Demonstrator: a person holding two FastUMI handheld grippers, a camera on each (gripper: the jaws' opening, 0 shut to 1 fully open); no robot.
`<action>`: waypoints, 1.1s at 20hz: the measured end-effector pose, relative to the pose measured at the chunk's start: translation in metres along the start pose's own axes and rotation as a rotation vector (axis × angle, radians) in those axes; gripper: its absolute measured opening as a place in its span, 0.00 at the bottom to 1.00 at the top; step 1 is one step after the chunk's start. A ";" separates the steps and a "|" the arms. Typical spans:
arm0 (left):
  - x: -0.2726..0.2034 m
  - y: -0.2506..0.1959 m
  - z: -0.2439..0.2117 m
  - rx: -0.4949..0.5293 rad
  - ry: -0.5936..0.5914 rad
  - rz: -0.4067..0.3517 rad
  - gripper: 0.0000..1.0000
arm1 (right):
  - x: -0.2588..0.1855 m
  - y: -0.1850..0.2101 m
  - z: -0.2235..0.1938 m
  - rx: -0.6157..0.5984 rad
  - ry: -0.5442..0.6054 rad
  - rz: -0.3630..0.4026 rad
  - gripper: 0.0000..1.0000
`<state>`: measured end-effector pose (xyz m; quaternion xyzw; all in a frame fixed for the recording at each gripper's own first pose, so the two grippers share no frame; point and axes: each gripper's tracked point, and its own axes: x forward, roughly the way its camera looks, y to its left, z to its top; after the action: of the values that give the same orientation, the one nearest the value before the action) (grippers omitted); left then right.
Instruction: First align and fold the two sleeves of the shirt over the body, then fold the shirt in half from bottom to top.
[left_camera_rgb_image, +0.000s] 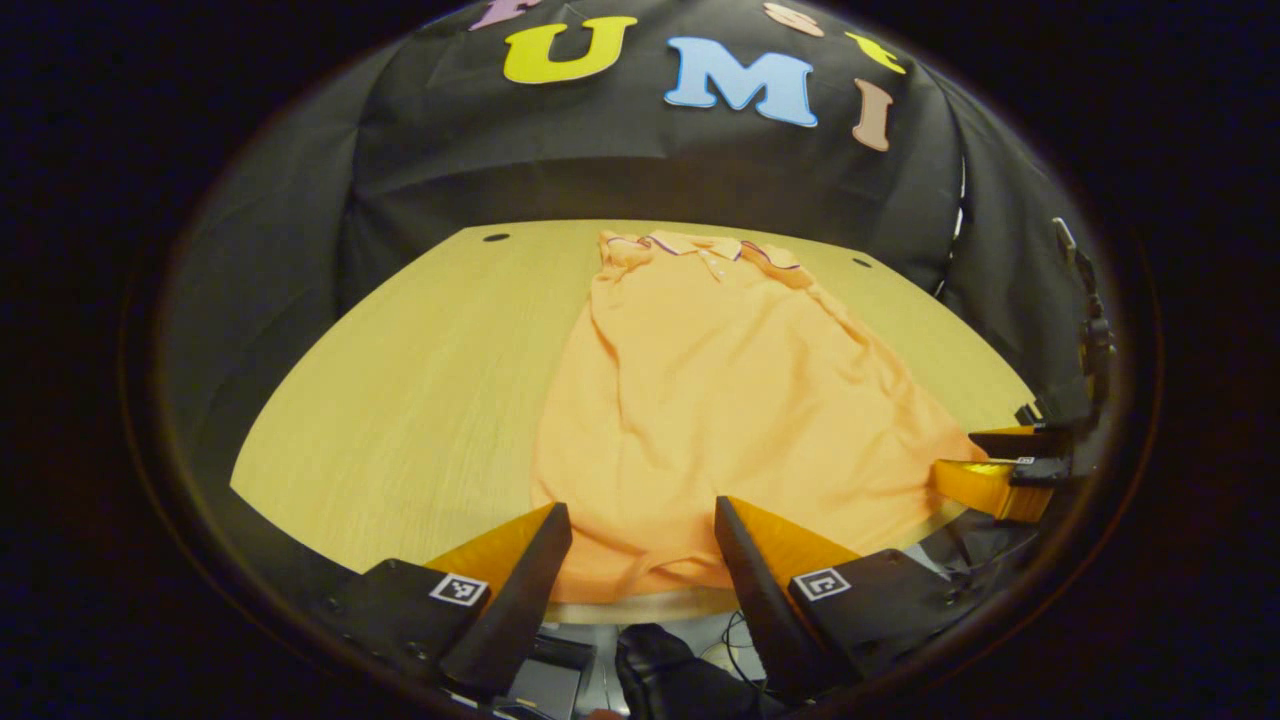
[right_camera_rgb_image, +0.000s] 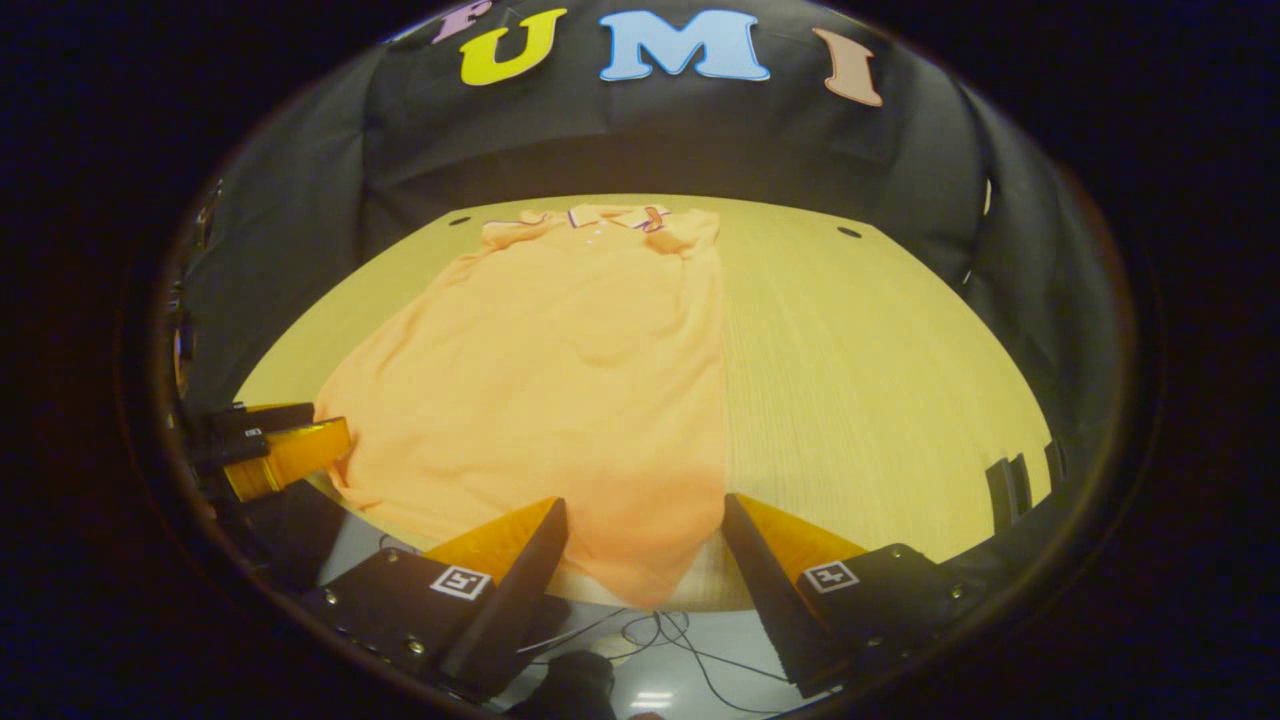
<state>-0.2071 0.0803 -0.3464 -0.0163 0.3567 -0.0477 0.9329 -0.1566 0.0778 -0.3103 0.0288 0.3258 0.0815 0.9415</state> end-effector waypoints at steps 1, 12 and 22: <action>-0.001 0.001 0.000 0.002 -0.003 0.005 0.95 | -0.001 0.000 -0.001 0.003 0.001 0.000 0.98; 0.004 0.017 0.001 -0.042 0.014 0.108 0.10 | 0.004 0.013 -0.003 0.072 -0.007 0.067 0.12; -0.005 0.006 0.056 -0.034 -0.026 0.086 0.06 | -0.032 0.005 0.061 0.063 -0.085 0.104 0.02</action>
<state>-0.1728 0.0870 -0.3023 -0.0173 0.3459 -0.0016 0.9381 -0.1440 0.0769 -0.2425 0.0789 0.2858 0.1187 0.9476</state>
